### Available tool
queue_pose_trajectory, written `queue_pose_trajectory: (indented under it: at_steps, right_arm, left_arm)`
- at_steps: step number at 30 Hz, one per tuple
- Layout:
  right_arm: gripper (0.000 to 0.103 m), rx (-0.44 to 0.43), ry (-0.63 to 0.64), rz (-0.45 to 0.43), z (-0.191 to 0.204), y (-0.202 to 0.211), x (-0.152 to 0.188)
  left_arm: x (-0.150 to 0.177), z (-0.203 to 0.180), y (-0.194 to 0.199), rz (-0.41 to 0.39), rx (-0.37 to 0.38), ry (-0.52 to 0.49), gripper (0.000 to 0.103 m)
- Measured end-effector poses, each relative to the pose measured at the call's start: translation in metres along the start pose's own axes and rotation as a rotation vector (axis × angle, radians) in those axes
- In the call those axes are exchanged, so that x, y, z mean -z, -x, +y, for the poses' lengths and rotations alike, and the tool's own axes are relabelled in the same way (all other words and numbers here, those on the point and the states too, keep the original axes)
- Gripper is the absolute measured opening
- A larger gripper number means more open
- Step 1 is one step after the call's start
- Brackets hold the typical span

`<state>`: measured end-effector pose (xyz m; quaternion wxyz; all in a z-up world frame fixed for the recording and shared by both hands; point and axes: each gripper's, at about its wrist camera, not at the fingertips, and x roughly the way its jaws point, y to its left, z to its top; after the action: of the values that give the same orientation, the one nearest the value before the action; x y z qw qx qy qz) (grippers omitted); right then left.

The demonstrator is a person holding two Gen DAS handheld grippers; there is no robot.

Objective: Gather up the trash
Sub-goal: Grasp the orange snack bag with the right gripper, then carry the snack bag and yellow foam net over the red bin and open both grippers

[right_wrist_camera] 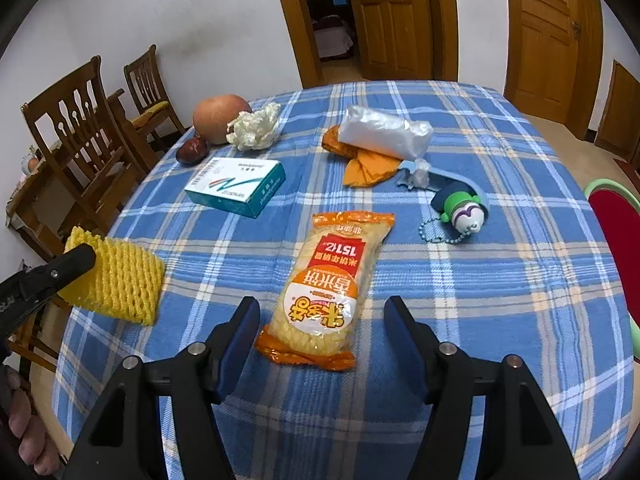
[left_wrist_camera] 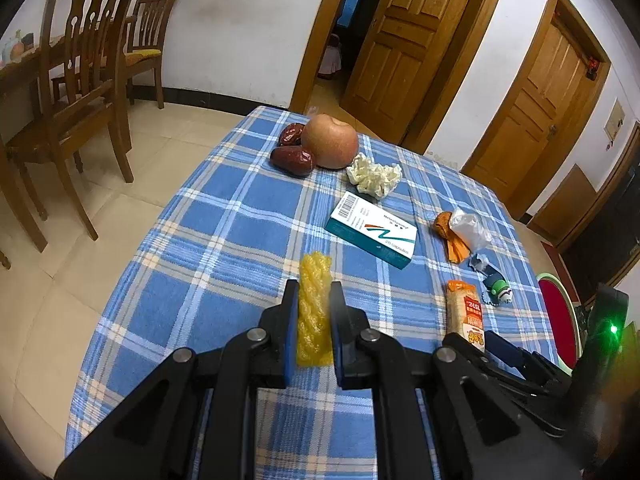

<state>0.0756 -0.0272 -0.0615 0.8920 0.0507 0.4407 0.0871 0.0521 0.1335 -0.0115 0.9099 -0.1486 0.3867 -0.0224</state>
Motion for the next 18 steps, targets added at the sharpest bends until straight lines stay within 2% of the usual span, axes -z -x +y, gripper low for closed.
queue_pose_trajectory:
  at_steps: [2,6,7,18]
  right_arm:
    - [0.067,0.007,0.01,-0.003,0.001,-0.001,0.0]
    - [0.046,0.021,0.018,-0.013,-0.002,0.001,0.001]
    - [0.044,0.022,0.017,-0.015,-0.004,0.002,0.002]
    - [0.043,-0.017,-0.035,-0.058,-0.032,0.028,0.005]
  left_arm:
    - [0.001,-0.002,-0.001,0.003,0.004,-0.006,0.013]
    - [0.002,-0.01,-0.001,0.005,0.014,-0.023,0.013]
    - [0.002,-0.013,-0.001,0.006,0.016,-0.027,0.013]
    - [0.005,-0.039,-0.001,0.016,0.038,-0.071,0.013]
